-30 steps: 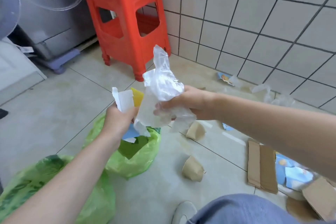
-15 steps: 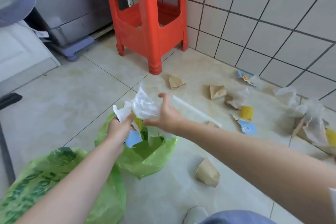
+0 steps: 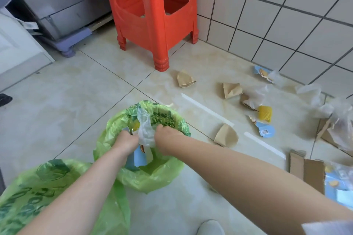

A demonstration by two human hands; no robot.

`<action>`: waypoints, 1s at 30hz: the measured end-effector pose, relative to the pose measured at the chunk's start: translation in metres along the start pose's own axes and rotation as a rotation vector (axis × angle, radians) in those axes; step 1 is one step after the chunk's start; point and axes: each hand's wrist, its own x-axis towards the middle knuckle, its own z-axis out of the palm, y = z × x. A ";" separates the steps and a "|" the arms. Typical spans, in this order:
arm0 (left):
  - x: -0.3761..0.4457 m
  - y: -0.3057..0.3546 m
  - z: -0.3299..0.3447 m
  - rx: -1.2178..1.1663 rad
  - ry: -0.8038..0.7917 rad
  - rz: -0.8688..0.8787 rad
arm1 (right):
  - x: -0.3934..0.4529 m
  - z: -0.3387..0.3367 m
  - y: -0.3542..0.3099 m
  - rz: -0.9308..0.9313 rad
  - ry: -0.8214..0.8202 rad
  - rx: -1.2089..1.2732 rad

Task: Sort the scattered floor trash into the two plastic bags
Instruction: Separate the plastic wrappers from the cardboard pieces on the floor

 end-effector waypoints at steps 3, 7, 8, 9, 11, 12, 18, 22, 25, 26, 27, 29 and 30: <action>0.004 -0.006 0.001 0.007 -0.050 -0.037 | 0.002 0.002 -0.001 -0.030 -0.001 -0.069; 0.001 -0.007 0.001 0.096 -0.070 -0.039 | 0.004 0.008 -0.005 -0.060 -0.056 -0.102; 0.001 -0.005 0.001 0.109 -0.077 -0.045 | 0.004 0.008 -0.007 -0.058 -0.064 -0.089; 0.002 -0.005 0.001 0.113 -0.080 -0.048 | 0.005 0.007 -0.008 -0.052 -0.069 -0.069; 0.003 -0.002 0.000 0.108 -0.090 -0.066 | 0.004 0.001 -0.015 -0.053 -0.064 -0.022; 0.002 -0.001 -0.001 0.110 -0.088 -0.065 | 0.002 -0.004 -0.018 -0.061 -0.050 0.007; -0.010 0.012 -0.009 0.084 0.089 0.054 | -0.031 -0.038 0.001 -0.280 0.139 0.049; -0.045 0.026 0.005 0.160 0.310 0.378 | -0.054 -0.053 0.039 -0.264 0.271 0.041; -0.060 0.019 0.024 0.312 0.147 0.585 | -0.075 -0.061 0.078 -0.212 0.281 0.003; -0.059 0.013 0.030 0.404 0.090 0.603 | -0.082 -0.062 0.091 -0.193 0.273 -0.009; -0.055 0.007 0.034 0.489 0.058 0.603 | -0.090 -0.063 0.104 -0.174 0.265 -0.020; -0.047 -0.001 0.040 0.610 0.042 0.573 | -0.107 -0.061 0.130 -0.128 0.250 -0.052; -0.043 -0.004 0.042 0.668 0.029 0.550 | -0.116 -0.060 0.143 -0.106 0.242 -0.068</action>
